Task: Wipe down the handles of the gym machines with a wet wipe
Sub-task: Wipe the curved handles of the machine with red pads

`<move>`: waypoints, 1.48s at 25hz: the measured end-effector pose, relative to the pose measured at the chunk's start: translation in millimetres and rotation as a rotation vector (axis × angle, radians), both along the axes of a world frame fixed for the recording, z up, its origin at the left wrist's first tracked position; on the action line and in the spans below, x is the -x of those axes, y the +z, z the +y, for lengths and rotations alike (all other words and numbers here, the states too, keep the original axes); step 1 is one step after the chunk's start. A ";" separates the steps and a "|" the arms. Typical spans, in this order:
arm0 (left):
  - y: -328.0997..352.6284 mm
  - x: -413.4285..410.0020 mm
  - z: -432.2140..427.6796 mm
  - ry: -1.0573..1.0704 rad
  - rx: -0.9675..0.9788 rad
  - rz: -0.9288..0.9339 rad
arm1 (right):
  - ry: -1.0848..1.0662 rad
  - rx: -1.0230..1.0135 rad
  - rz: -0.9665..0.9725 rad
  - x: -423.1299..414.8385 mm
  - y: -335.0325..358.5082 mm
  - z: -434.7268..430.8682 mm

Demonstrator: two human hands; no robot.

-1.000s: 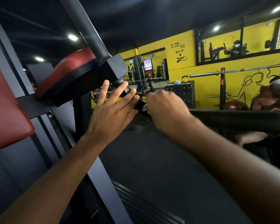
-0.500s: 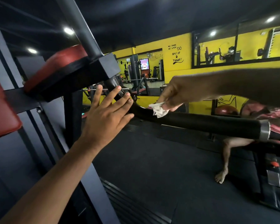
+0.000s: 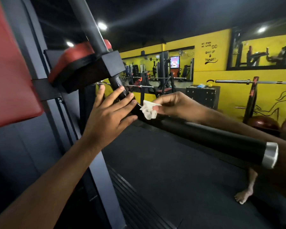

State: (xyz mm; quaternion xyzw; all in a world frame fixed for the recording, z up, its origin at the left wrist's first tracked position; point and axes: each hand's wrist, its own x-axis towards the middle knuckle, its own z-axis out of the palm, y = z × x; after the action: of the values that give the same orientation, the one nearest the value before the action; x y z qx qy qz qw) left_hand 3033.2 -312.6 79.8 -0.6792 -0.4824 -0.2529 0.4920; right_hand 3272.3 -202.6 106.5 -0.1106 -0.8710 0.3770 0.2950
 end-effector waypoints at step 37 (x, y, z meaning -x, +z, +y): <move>-1.9 -45.0 -26.8 0.133 0.353 -0.386 | 0.341 -0.814 -0.086 -15.2 36.6 5.8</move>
State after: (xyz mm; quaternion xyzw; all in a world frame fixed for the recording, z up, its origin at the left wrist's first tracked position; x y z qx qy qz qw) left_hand 3078.2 -339.4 77.9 -0.6605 -0.6475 -0.2567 0.2803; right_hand 3287.5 -196.8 143.1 0.1443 -0.9657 0.0417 0.2117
